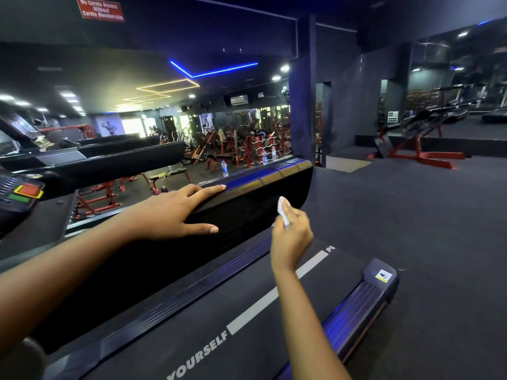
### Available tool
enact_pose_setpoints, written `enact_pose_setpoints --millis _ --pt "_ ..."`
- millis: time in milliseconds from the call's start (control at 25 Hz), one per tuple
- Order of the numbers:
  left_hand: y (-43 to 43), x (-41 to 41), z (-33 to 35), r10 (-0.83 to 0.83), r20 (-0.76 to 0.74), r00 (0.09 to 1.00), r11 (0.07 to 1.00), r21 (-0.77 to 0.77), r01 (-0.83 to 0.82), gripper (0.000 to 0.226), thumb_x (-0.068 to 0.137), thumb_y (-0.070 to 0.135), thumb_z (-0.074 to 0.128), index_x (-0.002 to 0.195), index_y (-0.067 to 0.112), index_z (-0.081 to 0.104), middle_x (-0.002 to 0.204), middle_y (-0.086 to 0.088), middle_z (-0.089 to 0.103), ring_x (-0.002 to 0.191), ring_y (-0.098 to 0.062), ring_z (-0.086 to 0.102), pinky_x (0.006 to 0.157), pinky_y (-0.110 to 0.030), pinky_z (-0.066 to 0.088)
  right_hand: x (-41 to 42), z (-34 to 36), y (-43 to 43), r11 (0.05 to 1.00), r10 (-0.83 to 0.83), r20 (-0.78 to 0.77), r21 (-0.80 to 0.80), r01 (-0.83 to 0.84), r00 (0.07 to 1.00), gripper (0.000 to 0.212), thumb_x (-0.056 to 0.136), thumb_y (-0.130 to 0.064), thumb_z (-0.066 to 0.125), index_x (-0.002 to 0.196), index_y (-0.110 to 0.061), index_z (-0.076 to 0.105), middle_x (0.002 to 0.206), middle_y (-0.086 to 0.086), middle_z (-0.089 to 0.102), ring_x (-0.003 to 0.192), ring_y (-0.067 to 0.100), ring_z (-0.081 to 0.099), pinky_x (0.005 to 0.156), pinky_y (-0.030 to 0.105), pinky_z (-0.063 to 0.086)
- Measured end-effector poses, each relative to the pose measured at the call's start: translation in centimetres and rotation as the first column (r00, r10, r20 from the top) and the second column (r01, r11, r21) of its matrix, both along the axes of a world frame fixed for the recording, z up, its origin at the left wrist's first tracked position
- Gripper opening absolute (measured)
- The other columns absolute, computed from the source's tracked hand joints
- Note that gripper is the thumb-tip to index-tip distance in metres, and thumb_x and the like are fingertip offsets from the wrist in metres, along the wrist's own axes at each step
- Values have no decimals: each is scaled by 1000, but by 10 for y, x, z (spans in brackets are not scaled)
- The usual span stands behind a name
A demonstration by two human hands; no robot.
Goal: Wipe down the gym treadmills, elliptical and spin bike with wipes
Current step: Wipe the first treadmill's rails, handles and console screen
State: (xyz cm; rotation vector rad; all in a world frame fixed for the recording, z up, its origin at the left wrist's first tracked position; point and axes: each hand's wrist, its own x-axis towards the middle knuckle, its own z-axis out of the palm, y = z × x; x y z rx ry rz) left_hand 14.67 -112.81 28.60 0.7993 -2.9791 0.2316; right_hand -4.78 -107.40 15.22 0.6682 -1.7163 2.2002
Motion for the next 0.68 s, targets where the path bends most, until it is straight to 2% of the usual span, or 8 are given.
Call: enact_pose_setpoints --millis 120,200,280,400,440,520,600,680 --pt "-1 -1 -1 -9 -9 1000 1000 -4 9 105 49 99 8 143 55 -10 150 9 26 128 -15 44 102 -33 40 53 -5 0 999 15 -91 -35 -18 996 28 81 -10 56 104 -10 72 81 6 65 68 22 64 63 17 41" --pt "-2 -1 -1 4 2 1000 1000 1 -4 108 46 101 5 143 54 -9 151 8 25 129 -16 42 103 -35 40 85 -10 9 997 46 -254 -53 -61 966 28 85 -17 53 104 -11 73 86 3 65 79 12 64 74 13 46" --pt "-1 -1 0 10 7 1000 1000 -10 -10 104 53 100 9 144 53 -8 151 7 25 131 -17 41 104 -35 39 94 -12 18 995 71 -384 -38 -93 921 24 83 -14 57 101 -11 73 87 0 65 83 3 60 81 9 46" --pt "3 0 2 38 4 999 999 -8 -38 83 80 76 35 148 47 -3 152 6 24 133 -16 38 100 -30 36 62 7 25 996 46 -236 -60 -62 971 17 74 1 68 87 -7 73 82 -4 65 75 2 56 70 19 48" --pt "6 1 4 37 -4 999 999 13 -37 81 83 69 40 148 46 -2 153 5 24 134 -16 37 100 -30 36 45 19 25 997 1 -175 -74 -14 985 17 73 3 69 87 -6 73 81 -4 64 72 1 54 69 14 47" --pt "11 8 8 31 -36 999 997 67 -29 82 81 68 40 147 46 -3 153 2 25 134 -18 37 103 -32 36 22 41 20 998 -47 -170 -40 40 984 27 75 8 64 96 -5 74 85 3 66 73 6 56 72 5 42" --pt "12 21 10 28 -70 997 996 90 -22 85 77 71 37 147 46 -3 153 1 25 134 -18 37 105 -32 35 26 52 14 998 -39 -266 40 52 963 32 75 10 61 101 -5 73 91 10 68 78 21 63 77 8 39" --pt "12 38 8 29 -59 998 997 67 -25 88 76 82 30 147 46 -5 154 4 23 135 -16 36 104 -30 35 46 50 10 990 -31 -397 115 83 917 31 74 9 64 100 -6 73 90 10 66 77 26 62 73 13 38"
